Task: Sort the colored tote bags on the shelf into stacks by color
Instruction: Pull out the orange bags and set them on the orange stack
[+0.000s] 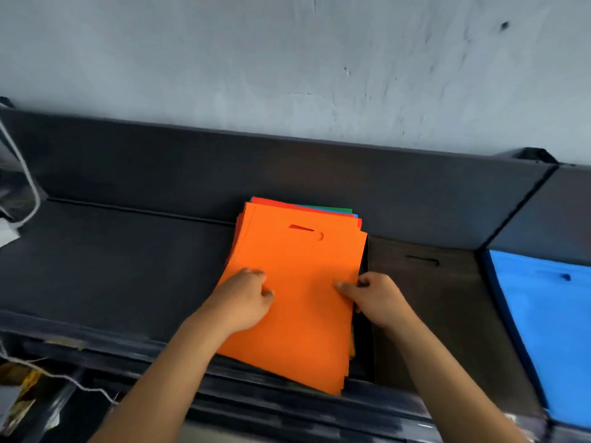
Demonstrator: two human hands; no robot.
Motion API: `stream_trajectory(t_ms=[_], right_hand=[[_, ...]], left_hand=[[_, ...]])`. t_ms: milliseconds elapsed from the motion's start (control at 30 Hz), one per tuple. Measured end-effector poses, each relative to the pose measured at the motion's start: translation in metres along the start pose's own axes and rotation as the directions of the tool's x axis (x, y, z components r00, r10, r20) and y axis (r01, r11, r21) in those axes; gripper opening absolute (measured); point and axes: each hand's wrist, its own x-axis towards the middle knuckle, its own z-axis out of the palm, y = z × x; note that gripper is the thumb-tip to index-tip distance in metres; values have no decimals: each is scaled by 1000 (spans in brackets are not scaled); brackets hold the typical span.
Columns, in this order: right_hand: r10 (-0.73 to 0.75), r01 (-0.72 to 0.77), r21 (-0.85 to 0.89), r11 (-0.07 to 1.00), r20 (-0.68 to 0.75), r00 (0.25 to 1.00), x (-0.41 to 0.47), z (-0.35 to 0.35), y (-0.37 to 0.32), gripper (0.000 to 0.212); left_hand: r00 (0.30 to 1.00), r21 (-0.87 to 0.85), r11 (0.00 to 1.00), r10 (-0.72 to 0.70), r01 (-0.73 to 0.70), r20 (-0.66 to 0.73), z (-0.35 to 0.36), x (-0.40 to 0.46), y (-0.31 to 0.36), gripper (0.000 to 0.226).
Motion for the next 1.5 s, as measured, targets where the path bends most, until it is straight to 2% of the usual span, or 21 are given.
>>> stream_trajectory(t_ms=[33,100,167,233,300,400,600,767,833,1000,1133,1300,1500], right_hand=[[25,-25,36,999,3,1000,-1,-3,1,43],[60,-58,87,995,-18,998,-4,-10,0,35],[92,-80,129,988,-87,992,-8,-14,-2,29],[117,-90,175,980,-149,982,-15,-12,-6,26],[121,-86,202,976,-168,978,-24,-3,-9,26],[128,-101,246,964,-98,987,-38,13,-13,25],[163,-117,216,969,-205,965,-44,9,-17,24],[184,-129,251,959,-208,961,-46,6,-19,22],[166,-121,233,965,-183,969,-45,6,-17,20],[187,-145,203,968,-205,961,-36,-17,-15,25],[194,-156,210,965,-176,965,-31,-21,-15,24],[165,-126,258,958,-135,977,-27,-7,-13,18],[126,-95,172,981,-180,975,-21,-19,-11,23]], left_hand=[[999,-51,998,33,-32,17,-2,1,-3,54],[996,-120,989,83,-88,-45,-5,1,-11,44],[984,-79,992,80,-94,-160,-8,0,-21,43],[972,6,996,88,-88,-218,-10,-2,-31,49],[970,79,988,148,-135,-190,-10,-5,-35,53],[965,97,975,215,-202,-151,-9,-11,-32,55],[964,-7,977,209,-213,-164,-14,-14,-40,56],[961,107,967,244,-232,-127,-13,-14,-29,55],[966,73,970,240,-233,-99,-14,-14,-22,55],[980,-131,972,192,-198,-53,-19,-1,-24,59],[988,-56,990,128,-133,-81,-17,4,-30,56],[989,68,987,146,-147,18,-12,5,-21,59],[993,48,992,115,-117,36,-18,9,-20,66]])
